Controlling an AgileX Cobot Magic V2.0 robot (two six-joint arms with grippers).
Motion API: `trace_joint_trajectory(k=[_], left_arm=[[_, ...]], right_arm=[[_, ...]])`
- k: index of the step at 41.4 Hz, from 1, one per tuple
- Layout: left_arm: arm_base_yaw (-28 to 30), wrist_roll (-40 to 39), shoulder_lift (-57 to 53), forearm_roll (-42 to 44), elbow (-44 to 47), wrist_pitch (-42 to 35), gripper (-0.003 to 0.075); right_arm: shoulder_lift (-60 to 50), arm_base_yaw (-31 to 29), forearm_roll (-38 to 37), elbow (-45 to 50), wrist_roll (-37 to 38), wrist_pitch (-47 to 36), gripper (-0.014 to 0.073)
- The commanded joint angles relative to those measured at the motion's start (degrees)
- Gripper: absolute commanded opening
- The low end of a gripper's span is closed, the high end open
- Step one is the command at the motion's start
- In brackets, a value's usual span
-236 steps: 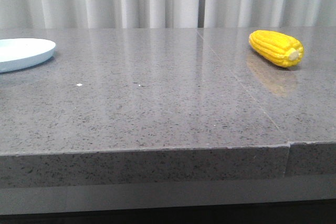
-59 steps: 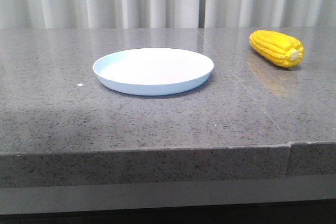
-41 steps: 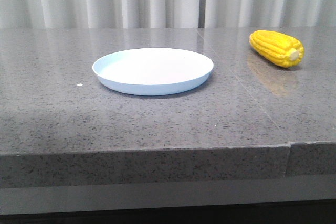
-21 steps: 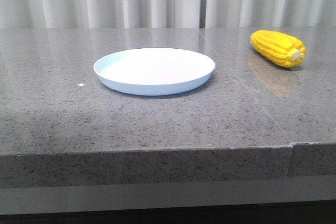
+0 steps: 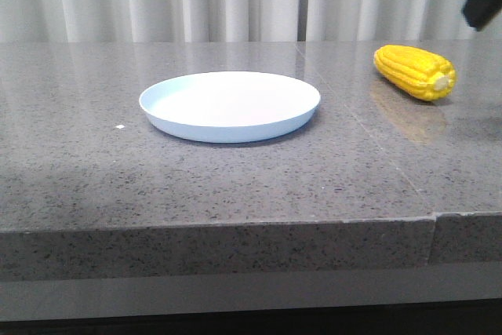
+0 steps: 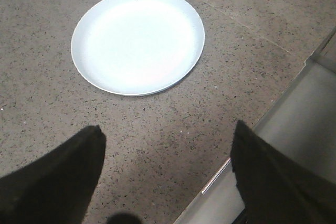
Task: Place corn on plate with both arms
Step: 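Lower the right gripper over the yellow corn cob and grasp it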
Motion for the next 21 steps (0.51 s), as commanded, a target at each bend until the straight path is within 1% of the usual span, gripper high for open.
trace_joint_trajectory(k=[1, 13, 21], left_arm=[[-0.44, -0.62, -0.71, 0.04, -1.56, -3.74, 0.0494], [-0.44, -0.62, -0.71, 0.04, -1.56, -3.74, 0.0494], [-0.44, -0.62, -0.71, 0.04, -1.56, -3.74, 0.0494]], right_arm=[[3.63, 0.04, 0.24, -7.46, -0.64, -0.81, 0.0603], [18.41, 0.11, 0.18, -23.12, -0.64, 4.55, 0.0603], [26.61, 0.11, 0.18, -30.62, -0.69, 8.44, 0.0603]])
